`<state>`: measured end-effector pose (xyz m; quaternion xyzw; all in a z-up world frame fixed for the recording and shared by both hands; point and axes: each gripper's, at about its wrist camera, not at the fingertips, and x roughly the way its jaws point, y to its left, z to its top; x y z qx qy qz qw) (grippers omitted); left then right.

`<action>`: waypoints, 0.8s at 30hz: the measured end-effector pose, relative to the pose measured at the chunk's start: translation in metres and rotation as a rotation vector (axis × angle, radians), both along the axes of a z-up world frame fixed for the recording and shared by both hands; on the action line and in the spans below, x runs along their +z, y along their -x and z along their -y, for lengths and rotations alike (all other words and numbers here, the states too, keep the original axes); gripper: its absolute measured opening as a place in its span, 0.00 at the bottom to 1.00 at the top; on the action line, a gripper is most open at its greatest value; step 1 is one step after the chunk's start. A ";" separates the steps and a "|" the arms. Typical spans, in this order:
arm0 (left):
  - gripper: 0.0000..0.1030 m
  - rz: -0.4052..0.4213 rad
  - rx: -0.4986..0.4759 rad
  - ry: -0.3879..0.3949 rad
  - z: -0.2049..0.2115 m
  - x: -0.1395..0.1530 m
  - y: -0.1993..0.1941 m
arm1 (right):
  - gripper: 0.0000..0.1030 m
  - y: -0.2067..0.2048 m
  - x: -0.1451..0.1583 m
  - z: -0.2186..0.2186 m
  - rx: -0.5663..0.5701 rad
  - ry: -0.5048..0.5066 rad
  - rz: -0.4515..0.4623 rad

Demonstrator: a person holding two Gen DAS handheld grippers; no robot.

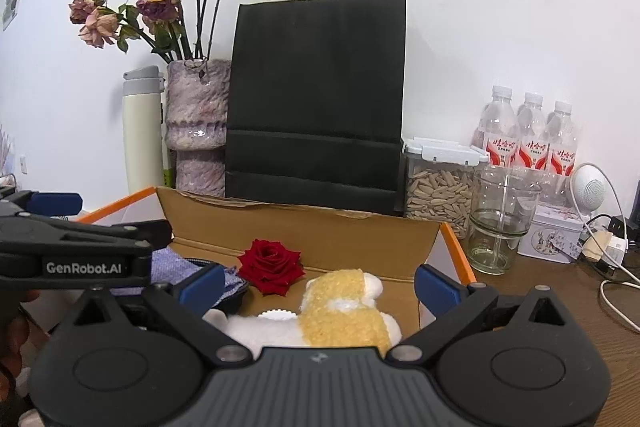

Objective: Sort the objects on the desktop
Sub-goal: 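Carry the lavender pouch and red rose into the box and release them, then withdraw both grippers from the box back toward the desk items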

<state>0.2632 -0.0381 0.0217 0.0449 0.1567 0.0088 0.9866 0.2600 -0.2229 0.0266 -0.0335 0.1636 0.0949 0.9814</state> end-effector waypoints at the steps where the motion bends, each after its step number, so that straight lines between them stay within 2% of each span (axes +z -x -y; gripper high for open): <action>1: 1.00 0.008 0.000 -0.008 0.000 0.000 0.002 | 1.00 0.002 0.000 0.000 0.001 0.003 0.005; 11: 1.00 0.112 -0.008 -0.030 -0.003 0.007 0.038 | 1.00 0.037 0.006 0.001 -0.021 0.019 0.123; 19: 1.00 0.139 -0.008 -0.010 -0.008 0.009 0.065 | 1.00 0.068 0.005 0.007 -0.033 0.044 0.126; 24: 1.00 0.179 0.018 0.030 -0.017 0.013 0.086 | 1.00 0.081 0.005 0.010 -0.035 0.041 0.121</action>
